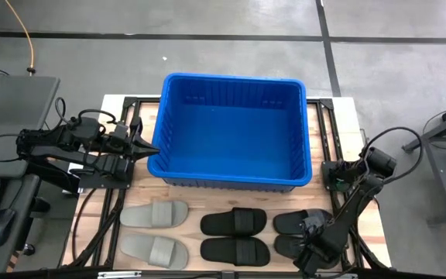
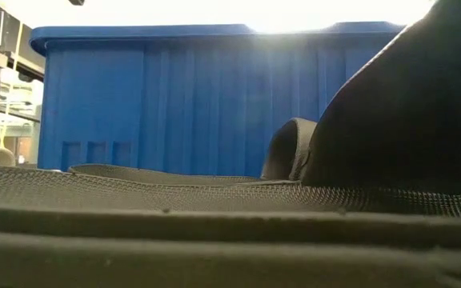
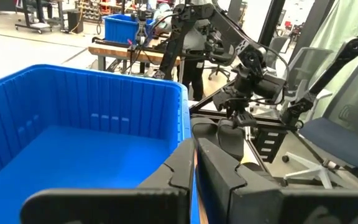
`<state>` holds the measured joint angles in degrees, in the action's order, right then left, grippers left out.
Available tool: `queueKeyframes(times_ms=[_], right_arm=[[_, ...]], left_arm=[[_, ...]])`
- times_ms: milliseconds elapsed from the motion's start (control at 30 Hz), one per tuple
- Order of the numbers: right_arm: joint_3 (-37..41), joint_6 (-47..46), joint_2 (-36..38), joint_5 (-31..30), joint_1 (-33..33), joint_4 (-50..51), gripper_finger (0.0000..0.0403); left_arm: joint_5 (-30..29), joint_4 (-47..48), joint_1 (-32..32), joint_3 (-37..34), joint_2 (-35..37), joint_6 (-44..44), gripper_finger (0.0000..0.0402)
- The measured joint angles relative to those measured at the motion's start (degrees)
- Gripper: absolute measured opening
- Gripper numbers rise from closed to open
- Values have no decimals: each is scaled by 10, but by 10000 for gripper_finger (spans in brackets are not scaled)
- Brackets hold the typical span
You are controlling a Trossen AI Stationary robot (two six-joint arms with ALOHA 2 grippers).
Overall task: Pick and place slides into bin
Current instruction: Put the bottom right black slide into the blue bin
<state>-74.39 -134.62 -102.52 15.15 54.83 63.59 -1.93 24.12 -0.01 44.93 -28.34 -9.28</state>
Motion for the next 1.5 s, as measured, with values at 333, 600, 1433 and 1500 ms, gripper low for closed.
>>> queueKeyframes(times_ms=[333,600,1433,1500], right_arm=[[2,-32,-1,-31,1,-15,254],[2,-21,-46,42,8,-35,254],[-101,76,-55,24,19,28,2],[-136,74,-55,24,26,69,1]], left_arm=[[0,0,0,0,0,0,14],[0,0,0,0,0,0,15],[65,-10,0,0,0,-15,15],[68,-13,0,0,0,-20,15]])
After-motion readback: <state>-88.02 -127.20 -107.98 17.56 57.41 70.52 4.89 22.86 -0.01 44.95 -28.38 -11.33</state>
